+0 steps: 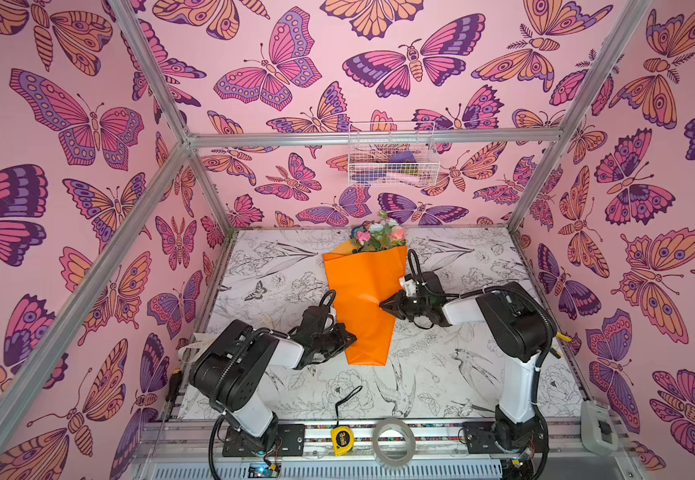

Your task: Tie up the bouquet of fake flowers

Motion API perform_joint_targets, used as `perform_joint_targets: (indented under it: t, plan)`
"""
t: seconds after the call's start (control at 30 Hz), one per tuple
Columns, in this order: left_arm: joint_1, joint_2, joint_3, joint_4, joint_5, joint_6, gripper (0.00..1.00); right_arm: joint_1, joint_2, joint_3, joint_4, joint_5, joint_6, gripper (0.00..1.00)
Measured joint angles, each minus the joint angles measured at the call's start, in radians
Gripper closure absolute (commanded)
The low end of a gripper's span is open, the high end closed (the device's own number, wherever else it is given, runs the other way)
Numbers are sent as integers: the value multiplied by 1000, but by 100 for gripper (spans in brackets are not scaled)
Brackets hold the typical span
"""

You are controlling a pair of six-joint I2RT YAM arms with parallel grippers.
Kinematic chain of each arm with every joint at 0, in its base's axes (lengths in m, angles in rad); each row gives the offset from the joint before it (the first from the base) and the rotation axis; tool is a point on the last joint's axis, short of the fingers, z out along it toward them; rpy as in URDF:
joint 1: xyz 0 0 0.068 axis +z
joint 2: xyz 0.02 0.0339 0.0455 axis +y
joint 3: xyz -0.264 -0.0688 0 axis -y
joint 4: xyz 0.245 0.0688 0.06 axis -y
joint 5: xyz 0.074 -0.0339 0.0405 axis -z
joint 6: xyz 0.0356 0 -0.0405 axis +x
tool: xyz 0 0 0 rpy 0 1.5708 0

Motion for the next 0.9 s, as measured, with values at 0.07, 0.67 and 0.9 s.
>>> perform_joint_targets:
  t: [0.07,0.67,0.9]
  plan:
    - [0,0,-3,6,0,0,100,-16,14,18,0,-4,0,76]
    - [0,0,-26,40,-1,-6,100,-156,195,277,-1,-9,11,77]
    - [0,0,-27,44,-1,-11,100,-195,285,413,-2,-14,37,77]
